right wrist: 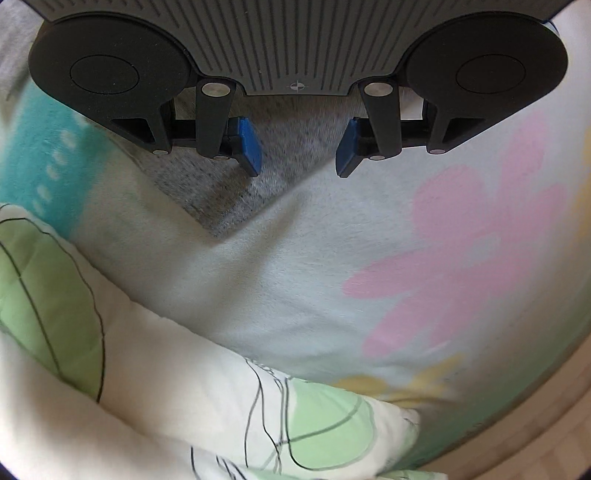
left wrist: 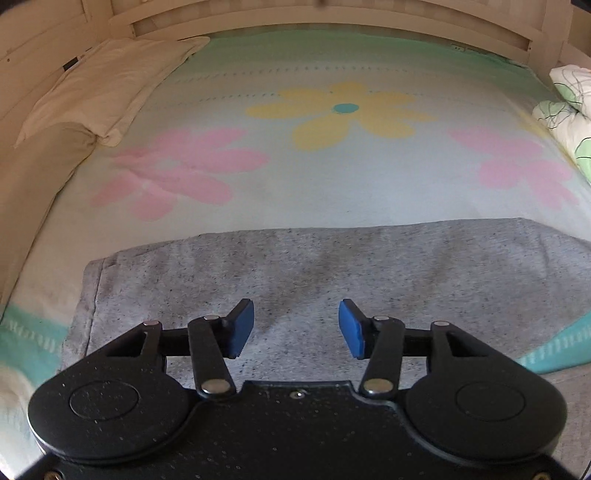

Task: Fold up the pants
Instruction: 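Move both grippers to the waistband corners of the grey sweatpants and close them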

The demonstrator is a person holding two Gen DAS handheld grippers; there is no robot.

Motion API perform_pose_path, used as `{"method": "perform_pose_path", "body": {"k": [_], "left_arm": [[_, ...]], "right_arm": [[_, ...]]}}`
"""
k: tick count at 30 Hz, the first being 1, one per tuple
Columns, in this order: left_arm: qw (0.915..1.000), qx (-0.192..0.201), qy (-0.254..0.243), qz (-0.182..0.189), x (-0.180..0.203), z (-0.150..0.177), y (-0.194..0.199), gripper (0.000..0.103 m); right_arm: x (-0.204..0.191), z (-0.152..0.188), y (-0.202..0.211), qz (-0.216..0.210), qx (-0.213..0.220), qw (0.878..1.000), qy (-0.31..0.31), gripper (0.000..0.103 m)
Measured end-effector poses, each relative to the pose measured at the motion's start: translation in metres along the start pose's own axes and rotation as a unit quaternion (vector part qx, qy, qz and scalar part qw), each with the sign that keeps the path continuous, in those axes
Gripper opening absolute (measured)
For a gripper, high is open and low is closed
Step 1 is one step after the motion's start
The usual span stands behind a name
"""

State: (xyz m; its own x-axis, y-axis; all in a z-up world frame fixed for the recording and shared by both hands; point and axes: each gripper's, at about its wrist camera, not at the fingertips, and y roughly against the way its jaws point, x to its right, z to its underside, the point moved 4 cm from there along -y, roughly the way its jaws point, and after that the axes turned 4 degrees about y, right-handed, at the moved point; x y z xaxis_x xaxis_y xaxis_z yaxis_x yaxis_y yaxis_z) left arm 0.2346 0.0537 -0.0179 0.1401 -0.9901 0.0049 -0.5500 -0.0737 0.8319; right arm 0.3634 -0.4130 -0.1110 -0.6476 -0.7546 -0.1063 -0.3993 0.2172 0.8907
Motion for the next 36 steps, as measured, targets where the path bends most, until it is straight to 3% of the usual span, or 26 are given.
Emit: {"method": "perform_pose_path", "body": {"k": [4, 6, 7, 8, 9, 18, 22, 25, 29, 36], "left_arm": [[1.0000, -0.006, 0.000, -0.004, -0.001, 0.000, -0.007, 0.057], [0.9999, -0.011, -0.002, -0.004, -0.001, 0.001, -0.008, 0.057], [0.9999, -0.014, -0.002, -0.004, -0.001, 0.001, -0.010, 0.057], [0.9999, -0.015, -0.001, -0.005, -0.002, 0.001, -0.012, 0.057], [0.9998, -0.016, 0.000, -0.007, -0.003, 0.001, -0.013, 0.057], [0.9992, -0.014, 0.035, -0.016, -0.021, -0.012, -0.023, 0.060], [0.9955, -0.039, 0.085, 0.018, -0.035, -0.028, -0.034, 0.067], [0.9915, -0.051, 0.118, 0.024, -0.046, -0.040, -0.049, 0.068], [0.9878, -0.069, 0.139, 0.004, -0.055, -0.053, -0.077, 0.068], [0.9789, -0.095, 0.181, 0.002, -0.070, -0.064, -0.111, 0.074]], "right_arm": [[-0.015, 0.001, -0.012, 0.032, -0.005, 0.999, 0.022, 0.051], [-0.021, 0.005, -0.011, 0.051, 0.001, 0.997, 0.052, 0.047], [-0.023, 0.007, -0.009, 0.055, 0.004, 0.996, 0.066, 0.034], [-0.024, 0.008, -0.005, 0.051, 0.007, 0.996, 0.078, 0.011], [-0.024, 0.009, -0.001, 0.042, 0.005, 0.995, 0.087, 0.005], [0.015, 0.009, 0.110, -0.089, 0.070, 0.987, 0.114, 0.004], [0.047, 0.024, 0.152, -0.133, 0.090, 0.981, 0.111, 0.004], [0.071, 0.046, 0.166, -0.138, 0.093, 0.980, 0.104, 0.003], [0.086, 0.070, 0.159, -0.111, 0.081, 0.985, 0.108, 0.003], [0.100, 0.083, 0.145, -0.080, 0.046, 0.991, 0.093, 0.001]]}}
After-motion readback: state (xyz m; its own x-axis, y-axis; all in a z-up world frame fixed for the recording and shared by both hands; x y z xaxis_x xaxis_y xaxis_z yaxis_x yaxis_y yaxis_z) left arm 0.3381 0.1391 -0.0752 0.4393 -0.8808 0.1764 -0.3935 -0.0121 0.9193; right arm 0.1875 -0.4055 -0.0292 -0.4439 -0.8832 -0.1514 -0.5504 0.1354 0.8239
